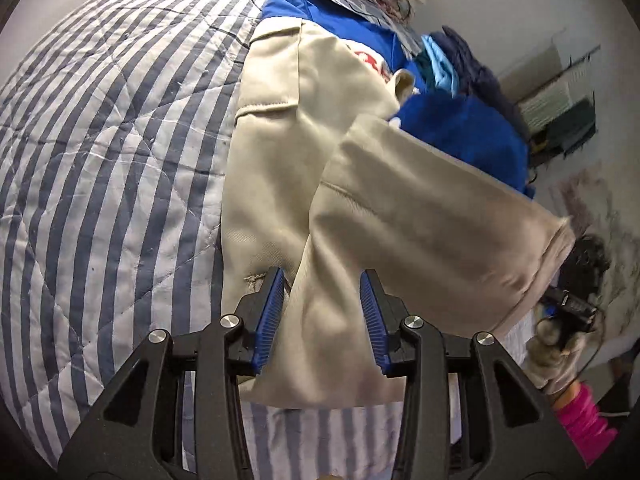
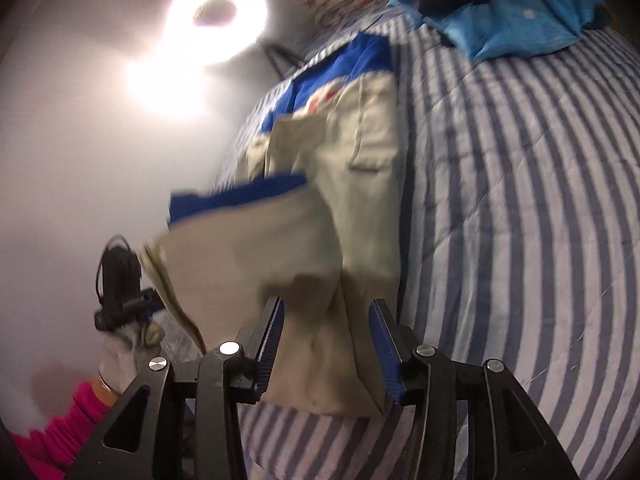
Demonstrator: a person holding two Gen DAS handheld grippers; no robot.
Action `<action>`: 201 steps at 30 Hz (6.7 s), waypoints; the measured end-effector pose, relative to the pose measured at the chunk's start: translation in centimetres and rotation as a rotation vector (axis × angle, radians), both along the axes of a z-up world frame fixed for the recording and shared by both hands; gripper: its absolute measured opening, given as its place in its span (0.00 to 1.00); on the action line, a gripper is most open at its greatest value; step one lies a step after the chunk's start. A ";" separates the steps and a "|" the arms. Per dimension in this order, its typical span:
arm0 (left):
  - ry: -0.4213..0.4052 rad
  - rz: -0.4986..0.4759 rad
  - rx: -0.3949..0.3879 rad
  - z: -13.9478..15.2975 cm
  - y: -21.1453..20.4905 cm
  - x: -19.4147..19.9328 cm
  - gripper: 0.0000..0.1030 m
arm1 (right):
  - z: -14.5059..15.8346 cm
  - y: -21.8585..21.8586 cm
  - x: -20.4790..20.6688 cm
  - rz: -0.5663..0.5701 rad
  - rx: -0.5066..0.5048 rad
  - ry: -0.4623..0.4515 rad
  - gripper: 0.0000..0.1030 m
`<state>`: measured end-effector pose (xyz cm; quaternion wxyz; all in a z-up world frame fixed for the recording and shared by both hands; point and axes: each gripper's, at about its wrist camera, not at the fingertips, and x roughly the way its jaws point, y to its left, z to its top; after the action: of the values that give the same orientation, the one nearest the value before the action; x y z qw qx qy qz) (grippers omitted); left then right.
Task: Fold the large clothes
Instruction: 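Lay the folded hem over the jacket and open the left tool, then grasp the folded jacket edge with both tools and fold it over again, then open both tools and move them to the blue collar end, then grasp the blue collar end with both tools and fold it over the bundle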
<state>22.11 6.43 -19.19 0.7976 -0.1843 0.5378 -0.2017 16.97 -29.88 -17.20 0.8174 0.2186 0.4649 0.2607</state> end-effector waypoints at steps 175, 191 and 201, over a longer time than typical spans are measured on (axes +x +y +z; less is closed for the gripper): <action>-0.401 -0.020 0.082 14.8 -5.6 22.8 0.02 | 16.4 6.7 23.8 -0.062 -0.328 -0.394 0.02; -0.356 -0.093 0.088 11.9 -4.2 5.7 0.02 | 12.2 5.8 7.1 -0.022 -0.312 -0.374 0.02; -0.247 -0.158 0.189 5.4 -4.0 -2.2 0.02 | 5.1 6.9 -1.0 0.019 -0.376 -0.327 0.02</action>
<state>19.91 2.47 -13.82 0.8531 -0.0394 0.4651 -0.2332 16.01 -22.97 -12.09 0.9056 0.0130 0.3688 0.2093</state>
